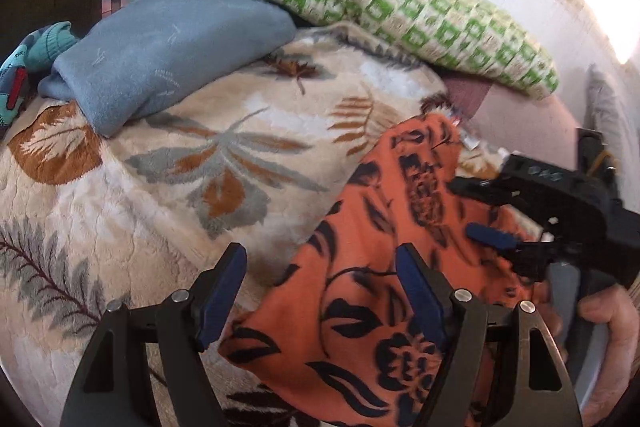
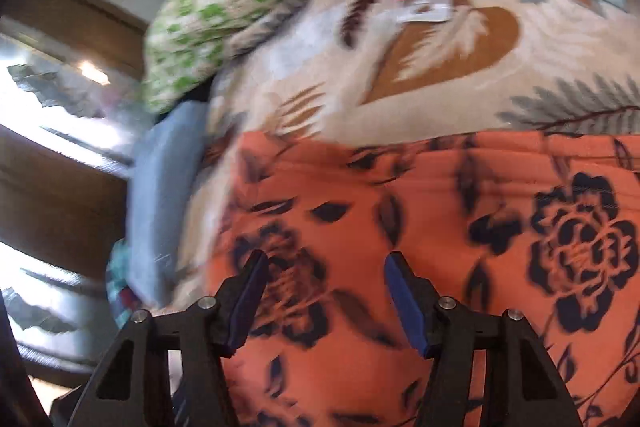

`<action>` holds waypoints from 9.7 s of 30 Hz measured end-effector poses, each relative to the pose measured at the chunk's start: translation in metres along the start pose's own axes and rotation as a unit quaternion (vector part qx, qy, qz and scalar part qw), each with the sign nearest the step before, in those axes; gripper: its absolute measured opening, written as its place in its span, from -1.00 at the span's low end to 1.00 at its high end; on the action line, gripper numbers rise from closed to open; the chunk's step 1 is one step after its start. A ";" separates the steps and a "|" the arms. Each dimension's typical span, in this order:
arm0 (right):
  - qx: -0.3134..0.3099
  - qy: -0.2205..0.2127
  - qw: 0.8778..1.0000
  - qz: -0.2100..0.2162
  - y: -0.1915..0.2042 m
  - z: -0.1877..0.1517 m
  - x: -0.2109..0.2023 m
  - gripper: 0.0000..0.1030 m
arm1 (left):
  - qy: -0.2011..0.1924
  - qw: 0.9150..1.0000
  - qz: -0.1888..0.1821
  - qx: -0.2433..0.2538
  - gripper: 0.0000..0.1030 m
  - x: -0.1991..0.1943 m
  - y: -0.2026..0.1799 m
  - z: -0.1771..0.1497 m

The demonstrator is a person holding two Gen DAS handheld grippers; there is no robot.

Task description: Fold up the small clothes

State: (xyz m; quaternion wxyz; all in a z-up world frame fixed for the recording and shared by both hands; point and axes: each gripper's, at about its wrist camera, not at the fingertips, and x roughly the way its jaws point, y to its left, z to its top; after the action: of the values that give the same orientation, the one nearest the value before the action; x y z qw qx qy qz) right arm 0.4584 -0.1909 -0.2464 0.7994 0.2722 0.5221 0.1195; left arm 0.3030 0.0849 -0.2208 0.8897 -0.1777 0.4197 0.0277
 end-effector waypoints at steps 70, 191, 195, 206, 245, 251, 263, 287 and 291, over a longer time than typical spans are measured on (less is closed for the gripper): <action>-0.065 -0.010 0.981 -0.183 -0.151 0.031 -0.163 -0.74 | -0.081 0.990 -0.001 0.117 0.50 -0.018 -0.054 -0.023; 0.062 -0.084 0.994 0.030 -0.176 -0.134 -0.193 -0.72 | 0.118 0.992 0.040 0.024 0.67 -0.025 0.026 -0.001; 0.052 -0.079 0.995 0.029 -0.175 -0.133 -0.193 -0.72 | 0.146 0.989 0.000 -0.023 0.67 -0.015 0.026 -0.019; 0.020 -0.083 0.996 0.029 -0.162 -0.138 -0.199 -0.72 | 0.119 0.991 -0.049 -0.040 -0.30 -0.018 0.006 -0.019; 0.299 -0.030 0.890 0.343 -0.254 -0.127 -0.179 0.72 | 0.086 0.939 -0.198 0.267 -0.86 -0.107 -0.248 -0.133; 0.299 0.014 0.890 0.344 -0.239 -0.096 -0.135 0.72 | 0.086 0.935 -0.193 0.286 -0.86 -0.111 -0.243 -0.138; 0.163 -0.043 0.963 0.210 -0.221 -0.024 -0.169 -0.61 | 0.098 0.921 -0.232 0.297 -0.86 -0.111 -0.260 -0.130; 0.154 -0.174 0.968 0.089 -0.317 -0.001 -0.261 -0.59 | 0.191 0.841 -0.360 0.356 -0.22 -0.082 -0.320 -0.162; 0.111 -0.171 0.976 0.082 -0.287 -0.010 -0.282 -0.59 | 0.125 0.849 -0.346 0.380 -0.11 -0.116 -0.291 -0.139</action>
State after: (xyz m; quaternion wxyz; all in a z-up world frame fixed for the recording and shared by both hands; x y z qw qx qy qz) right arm 0.3026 -0.5579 -0.1929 0.8289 0.4176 0.3639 0.0779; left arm 0.1834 -0.2230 -0.1289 0.7796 0.0392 0.4167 -0.4659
